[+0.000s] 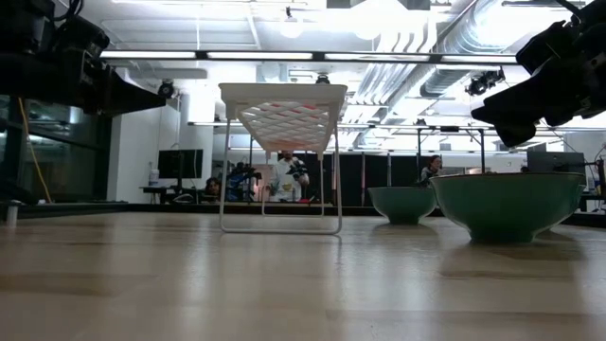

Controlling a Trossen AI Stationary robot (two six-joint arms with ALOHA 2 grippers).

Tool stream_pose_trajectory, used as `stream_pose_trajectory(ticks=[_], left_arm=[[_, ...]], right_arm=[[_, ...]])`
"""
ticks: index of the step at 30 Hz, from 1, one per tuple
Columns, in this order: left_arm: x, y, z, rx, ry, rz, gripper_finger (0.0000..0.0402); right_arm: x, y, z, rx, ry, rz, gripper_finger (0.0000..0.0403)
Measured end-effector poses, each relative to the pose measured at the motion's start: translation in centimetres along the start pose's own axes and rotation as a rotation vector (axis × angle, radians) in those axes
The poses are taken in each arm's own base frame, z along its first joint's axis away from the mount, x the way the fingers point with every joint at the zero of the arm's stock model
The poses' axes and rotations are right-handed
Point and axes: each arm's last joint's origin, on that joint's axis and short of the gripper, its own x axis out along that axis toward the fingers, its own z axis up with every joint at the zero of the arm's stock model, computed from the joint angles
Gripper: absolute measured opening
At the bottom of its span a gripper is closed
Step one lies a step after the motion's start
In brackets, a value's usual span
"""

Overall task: Pick & Place Mini bowls
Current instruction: Put the bottom blue white pattern bowl on the shelf

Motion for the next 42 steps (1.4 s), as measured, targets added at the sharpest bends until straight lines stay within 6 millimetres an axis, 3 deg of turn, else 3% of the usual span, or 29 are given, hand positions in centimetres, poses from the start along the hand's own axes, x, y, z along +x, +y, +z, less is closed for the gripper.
stream_pose_trajectory(ticks=[10, 15, 20, 27, 35, 42], left_arm=[[0.0, 0.0, 0.0, 0.000, 0.000, -0.001, 0.0001], [0.0, 0.0, 0.0, 0.000, 0.000, -0.001, 0.0001], [0.0, 0.0, 0.0, 0.000, 0.000, -0.001, 0.0001], [0.0, 0.0, 0.0, 0.000, 0.000, -0.001, 0.0001], [0.0, 0.0, 0.0, 0.000, 0.000, -0.001, 0.0001], [0.0, 0.0, 0.0, 0.000, 0.000, -0.001, 0.0001]], right_arm=[[0.0, 0.0, 0.0, -0.007, 0.000, 0.000, 0.0122], [0.0, -0.1, 0.6, -0.166, -0.063, -0.055, 0.0122], [-0.1, 0.0, 1.3, -0.011, -0.151, -0.079, 0.0122], [-0.1, -0.1, 1.5, -0.068, -0.175, -0.099, 0.0122], [-0.4, 0.4, 3.0, -0.161, -0.123, -0.059, 0.0122], [-0.3, 0.8, 4.8, -0.188, 0.103, -0.084, 0.0122]])
